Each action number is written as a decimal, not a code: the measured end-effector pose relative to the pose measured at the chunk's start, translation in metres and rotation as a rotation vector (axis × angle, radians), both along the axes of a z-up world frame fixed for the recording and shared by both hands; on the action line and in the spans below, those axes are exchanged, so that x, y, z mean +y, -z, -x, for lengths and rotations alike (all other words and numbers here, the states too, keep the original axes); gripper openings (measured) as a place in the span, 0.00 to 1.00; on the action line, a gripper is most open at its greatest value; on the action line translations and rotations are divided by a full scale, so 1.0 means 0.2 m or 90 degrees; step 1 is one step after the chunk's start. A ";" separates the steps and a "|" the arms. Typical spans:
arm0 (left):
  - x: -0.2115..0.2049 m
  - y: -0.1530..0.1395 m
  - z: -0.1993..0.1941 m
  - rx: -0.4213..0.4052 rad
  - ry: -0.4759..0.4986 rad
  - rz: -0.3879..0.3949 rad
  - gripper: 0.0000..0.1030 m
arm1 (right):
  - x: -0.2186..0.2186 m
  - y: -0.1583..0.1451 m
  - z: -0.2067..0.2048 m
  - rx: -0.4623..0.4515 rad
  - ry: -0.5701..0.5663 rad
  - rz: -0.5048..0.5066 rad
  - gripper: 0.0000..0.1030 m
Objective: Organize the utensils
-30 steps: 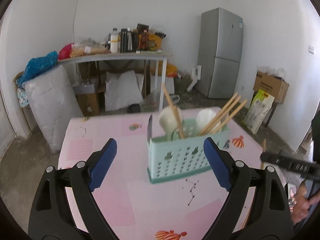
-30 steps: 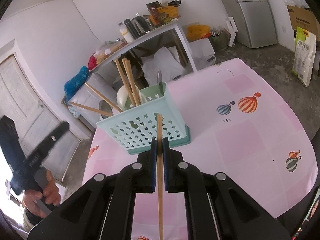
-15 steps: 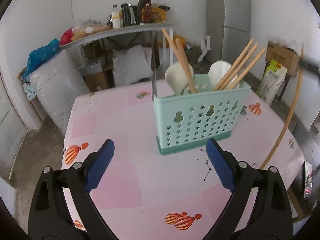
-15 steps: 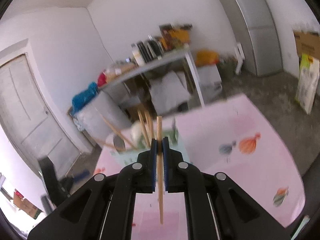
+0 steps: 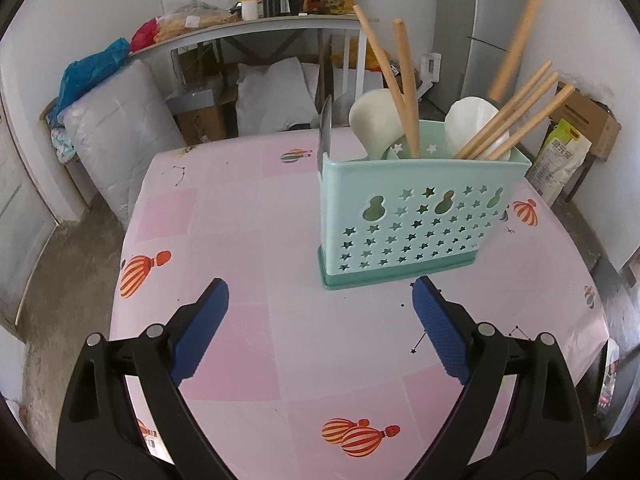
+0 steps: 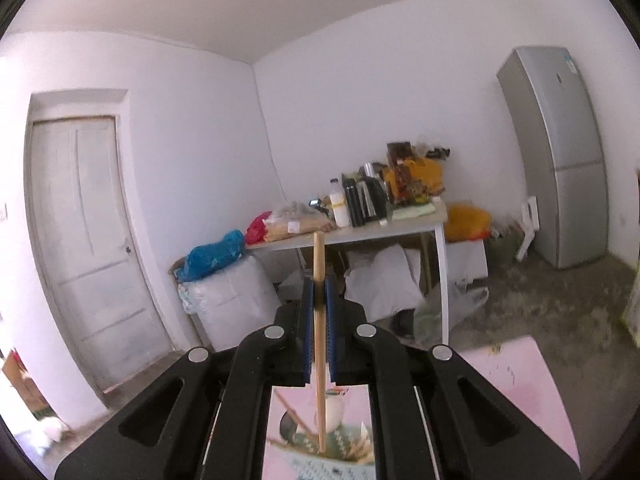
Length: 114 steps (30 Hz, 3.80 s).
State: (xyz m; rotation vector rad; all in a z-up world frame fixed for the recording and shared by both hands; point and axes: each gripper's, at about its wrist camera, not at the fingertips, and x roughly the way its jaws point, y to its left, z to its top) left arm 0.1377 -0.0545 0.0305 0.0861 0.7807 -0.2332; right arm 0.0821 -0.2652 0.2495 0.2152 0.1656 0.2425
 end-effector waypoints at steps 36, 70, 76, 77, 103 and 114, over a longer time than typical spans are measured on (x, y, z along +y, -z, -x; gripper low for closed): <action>0.06 0.10 -0.08 -0.035 0.107 0.113 0.86 | -0.44 0.95 0.10 0.256 -0.059 -0.184 0.48; -0.08 0.14 -0.07 0.020 0.170 0.104 0.86 | -0.18 1.15 -0.06 0.360 -0.113 -0.088 0.57; -0.10 0.15 -0.05 0.002 0.169 0.070 0.86 | -0.16 1.15 -0.04 0.357 -0.099 -0.072 0.57; -0.11 0.15 -0.05 0.000 0.169 0.067 0.86 | -0.16 1.15 -0.03 0.357 -0.098 -0.072 0.57; 0.05 -0.06 0.46 -0.092 -0.025 -0.017 0.92 | 0.07 1.04 0.44 0.350 0.230 0.127 0.91; 0.10 -0.08 0.40 -0.110 -0.148 -0.051 0.92 | 0.07 1.02 0.43 0.352 0.267 0.151 0.93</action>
